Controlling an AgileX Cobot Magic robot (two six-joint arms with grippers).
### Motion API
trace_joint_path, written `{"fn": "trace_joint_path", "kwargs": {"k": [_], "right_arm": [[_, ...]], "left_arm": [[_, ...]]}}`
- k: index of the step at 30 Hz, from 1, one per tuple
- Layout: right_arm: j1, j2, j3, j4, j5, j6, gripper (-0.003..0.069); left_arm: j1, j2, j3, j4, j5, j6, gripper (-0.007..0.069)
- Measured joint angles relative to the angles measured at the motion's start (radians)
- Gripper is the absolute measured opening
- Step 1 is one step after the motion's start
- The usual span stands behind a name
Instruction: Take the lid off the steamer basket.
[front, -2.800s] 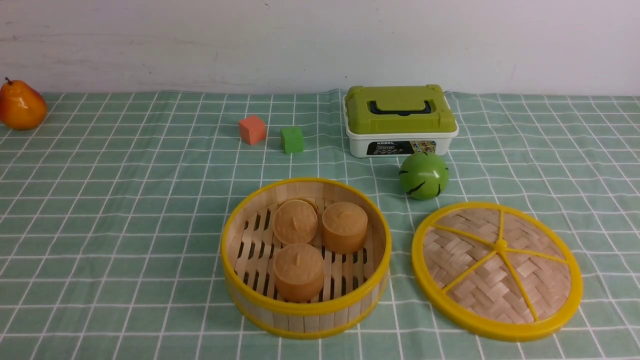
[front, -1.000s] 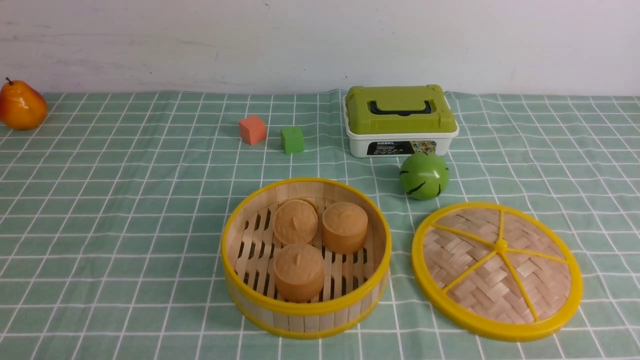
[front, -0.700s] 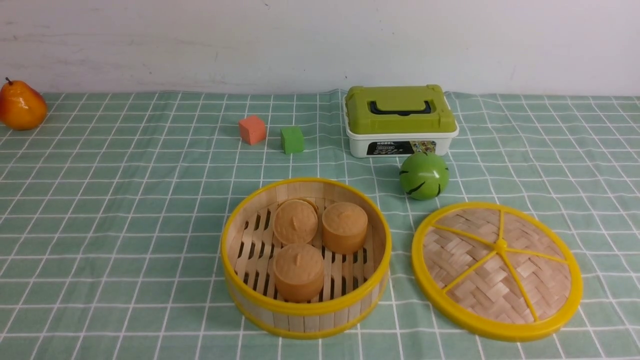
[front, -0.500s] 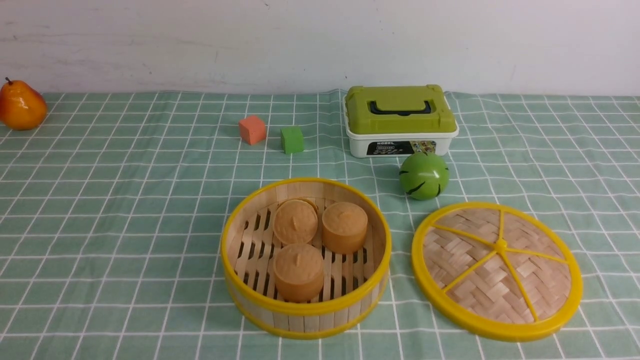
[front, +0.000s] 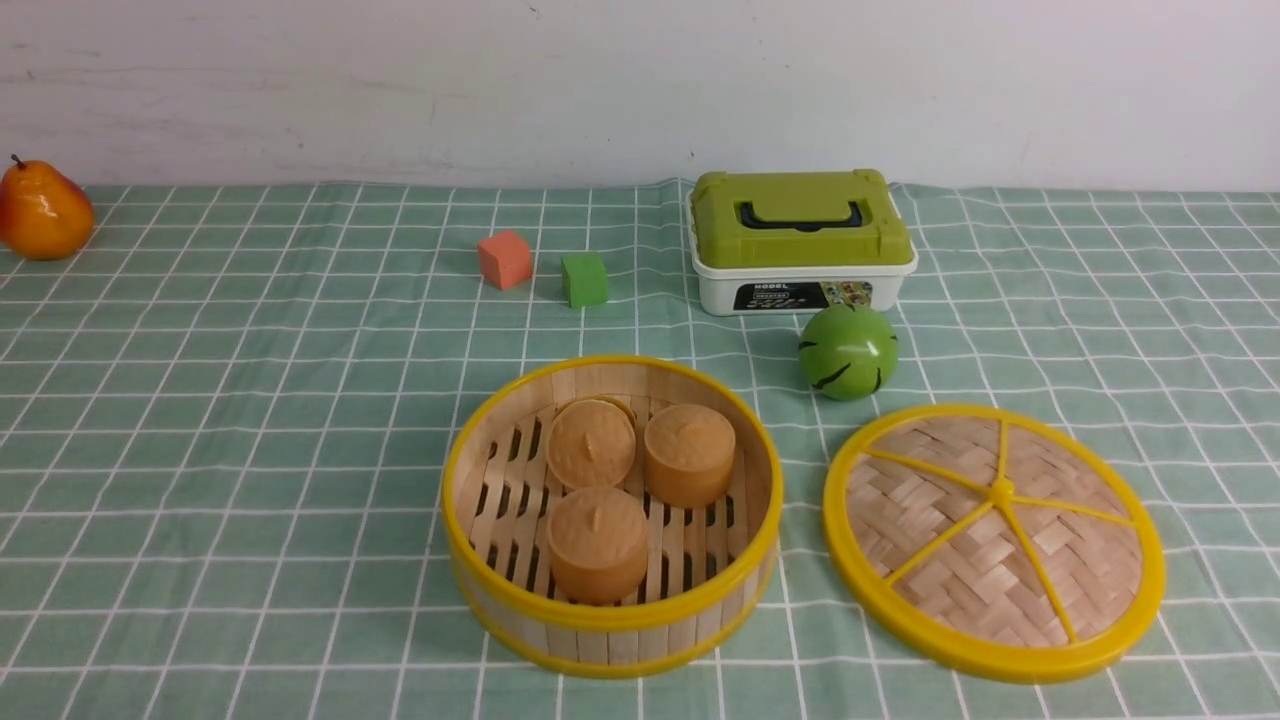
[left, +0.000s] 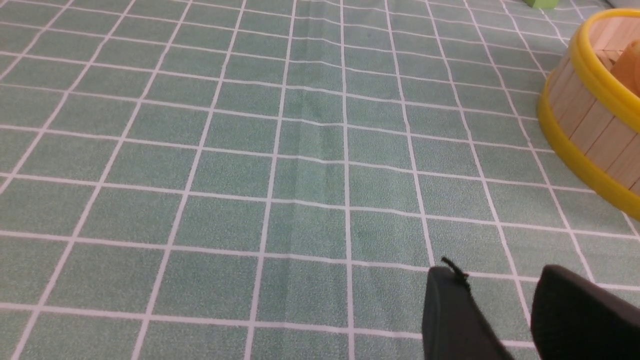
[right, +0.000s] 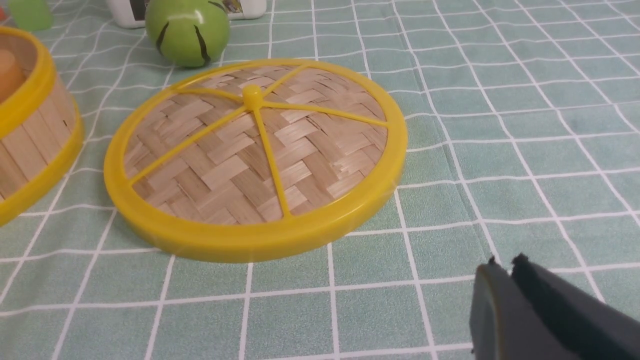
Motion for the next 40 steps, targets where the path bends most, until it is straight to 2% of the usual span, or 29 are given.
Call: {"fn": "trace_joint_path", "kwargs": {"k": [40], "right_arm": [[0.000, 0.000, 0.000, -0.001, 0.000, 0.000, 0.0068]], "left_arm": [[0.000, 0.000, 0.000, 0.000, 0.000, 0.000, 0.0239]]}}
